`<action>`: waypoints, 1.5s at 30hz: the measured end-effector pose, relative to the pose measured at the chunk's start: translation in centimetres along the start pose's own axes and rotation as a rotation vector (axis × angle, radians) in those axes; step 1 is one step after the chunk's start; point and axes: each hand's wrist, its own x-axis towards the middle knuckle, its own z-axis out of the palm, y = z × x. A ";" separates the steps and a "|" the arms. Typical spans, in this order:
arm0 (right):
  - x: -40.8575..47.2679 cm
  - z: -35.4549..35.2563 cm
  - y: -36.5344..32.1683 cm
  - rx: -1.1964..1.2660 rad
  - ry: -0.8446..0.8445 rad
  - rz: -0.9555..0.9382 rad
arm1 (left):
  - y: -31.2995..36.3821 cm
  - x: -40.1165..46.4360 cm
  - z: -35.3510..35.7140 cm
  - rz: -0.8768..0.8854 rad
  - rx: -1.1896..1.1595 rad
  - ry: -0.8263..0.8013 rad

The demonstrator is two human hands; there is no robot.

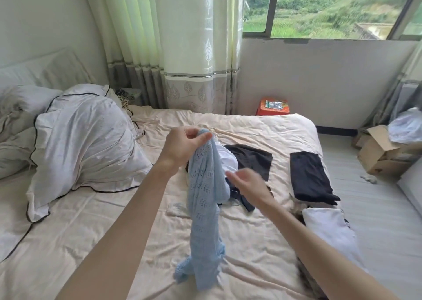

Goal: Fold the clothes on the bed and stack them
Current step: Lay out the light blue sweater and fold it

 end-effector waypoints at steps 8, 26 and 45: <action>-0.2 3.0 0.7 0.757 -0.269 0.289 | 1.1 -1.2 -2.4 0.106 -0.062 -0.088; 2.9 -5.7 -8.2 -0.101 -0.292 -0.323 | -1.5 -2.2 -0.4 -0.051 0.030 -0.447; 1.5 -5.7 -2.2 0.377 -0.266 -0.078 | -0.5 -1.2 -6.0 -0.082 0.199 -0.220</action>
